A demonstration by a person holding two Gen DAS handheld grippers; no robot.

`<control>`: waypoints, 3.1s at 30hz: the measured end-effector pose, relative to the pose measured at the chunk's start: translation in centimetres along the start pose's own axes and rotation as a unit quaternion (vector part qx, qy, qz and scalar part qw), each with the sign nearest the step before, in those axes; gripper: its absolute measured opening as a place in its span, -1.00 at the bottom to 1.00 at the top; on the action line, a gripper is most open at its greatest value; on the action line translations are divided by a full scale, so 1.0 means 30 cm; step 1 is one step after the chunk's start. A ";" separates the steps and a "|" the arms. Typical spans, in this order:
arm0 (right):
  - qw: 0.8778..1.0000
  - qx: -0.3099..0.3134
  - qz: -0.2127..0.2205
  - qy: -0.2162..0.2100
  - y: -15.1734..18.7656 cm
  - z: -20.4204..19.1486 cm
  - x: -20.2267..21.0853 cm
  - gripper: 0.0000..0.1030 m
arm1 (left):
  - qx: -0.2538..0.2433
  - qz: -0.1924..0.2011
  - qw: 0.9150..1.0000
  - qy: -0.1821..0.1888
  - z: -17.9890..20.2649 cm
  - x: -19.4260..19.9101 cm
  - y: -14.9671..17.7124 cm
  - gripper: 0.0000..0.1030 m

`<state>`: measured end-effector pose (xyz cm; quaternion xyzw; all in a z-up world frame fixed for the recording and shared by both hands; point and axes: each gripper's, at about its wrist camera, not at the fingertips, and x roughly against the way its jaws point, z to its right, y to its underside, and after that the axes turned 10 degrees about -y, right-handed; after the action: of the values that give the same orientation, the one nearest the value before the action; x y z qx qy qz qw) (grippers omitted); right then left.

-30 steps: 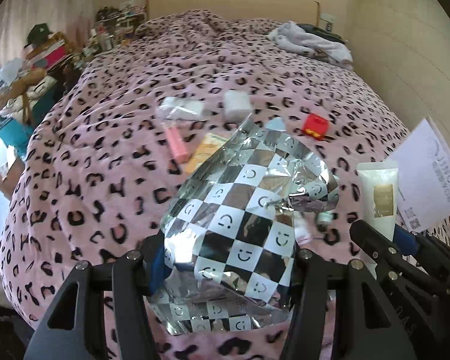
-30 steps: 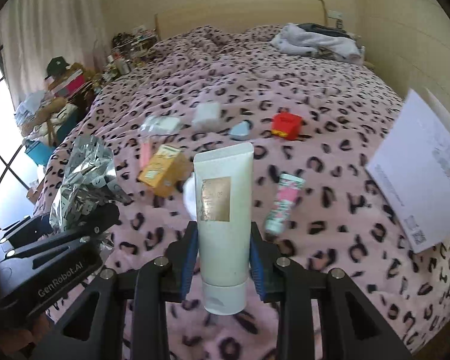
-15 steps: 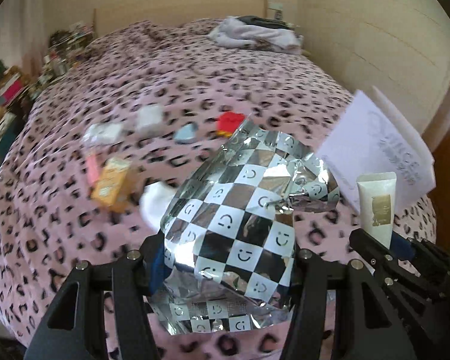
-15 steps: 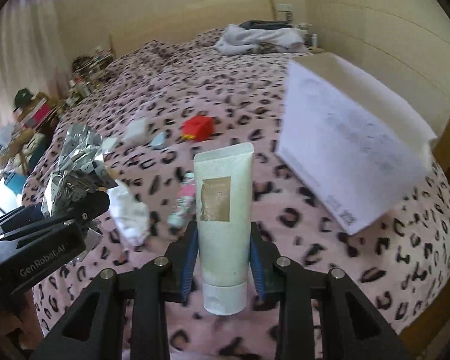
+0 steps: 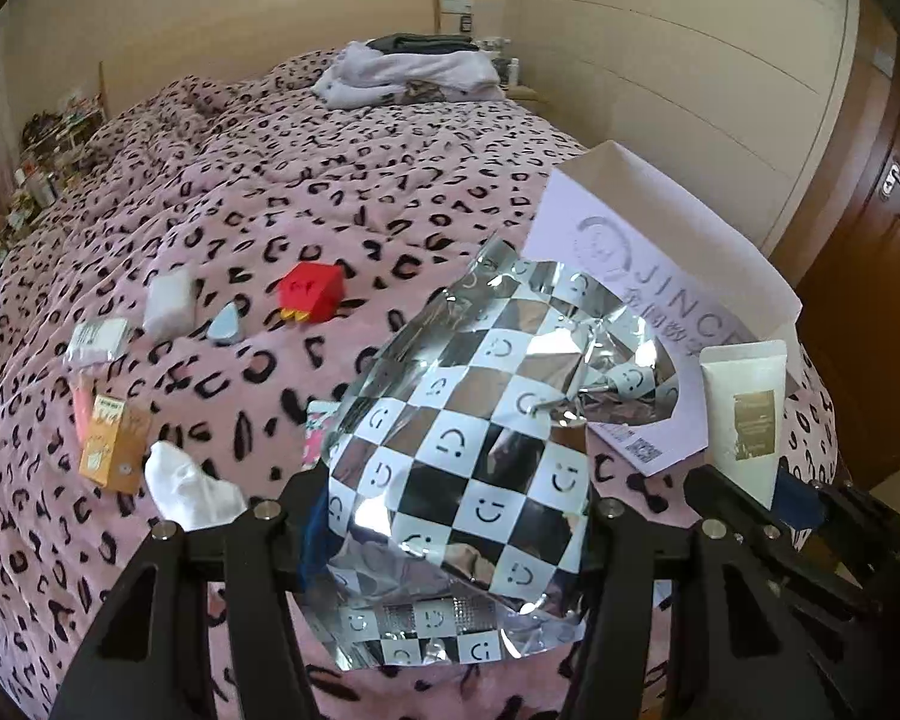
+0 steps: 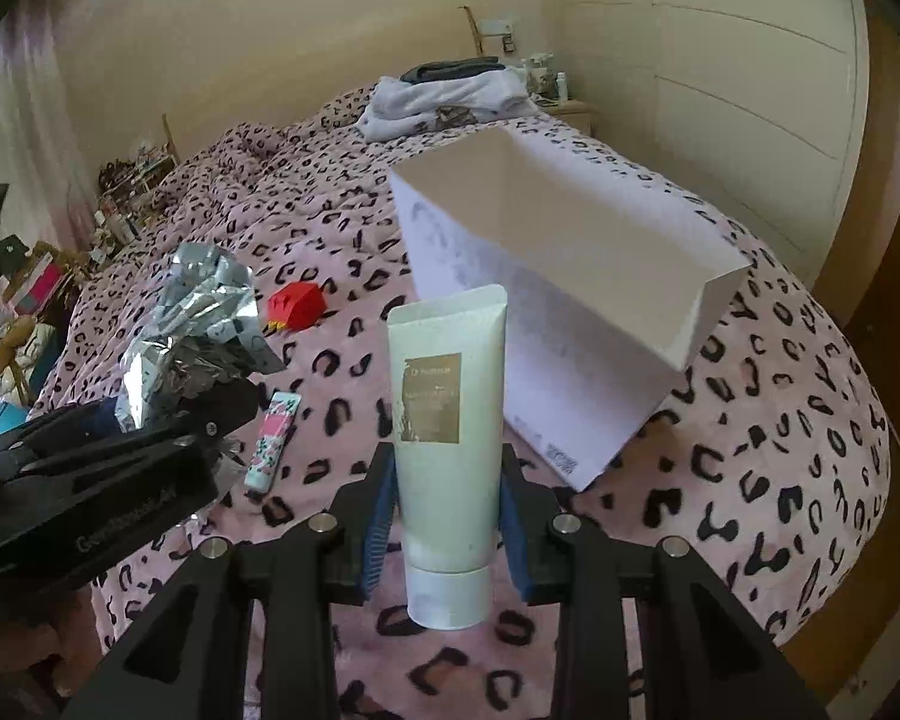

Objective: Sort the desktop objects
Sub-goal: 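Carry the foil bag and white tube toward the white paper box, then open the right tool to drop the tube in the box while the left tool releases the foil bag there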

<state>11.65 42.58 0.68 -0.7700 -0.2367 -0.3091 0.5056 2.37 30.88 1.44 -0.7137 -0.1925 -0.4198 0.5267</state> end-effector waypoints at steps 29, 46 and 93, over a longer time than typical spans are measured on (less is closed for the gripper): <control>0.997 -0.001 0.069 0.043 -0.347 0.185 0.026 -0.38 | -0.045 0.005 0.992 0.115 0.302 -0.104 -0.504 0.11; 0.998 0.013 0.011 0.054 -0.305 0.234 -0.152 -0.37 | -0.069 -0.027 0.993 0.091 0.358 -0.257 -0.485 0.13; 0.997 -0.040 0.029 0.053 -0.344 0.273 -0.030 -0.18 | -0.019 -0.022 0.990 0.138 0.203 -0.087 -0.441 0.65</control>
<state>5.96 54.00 4.12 -0.7786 -0.1740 -0.3440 0.4951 -6.20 41.78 6.59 -0.6545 -0.1255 -0.5296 0.5248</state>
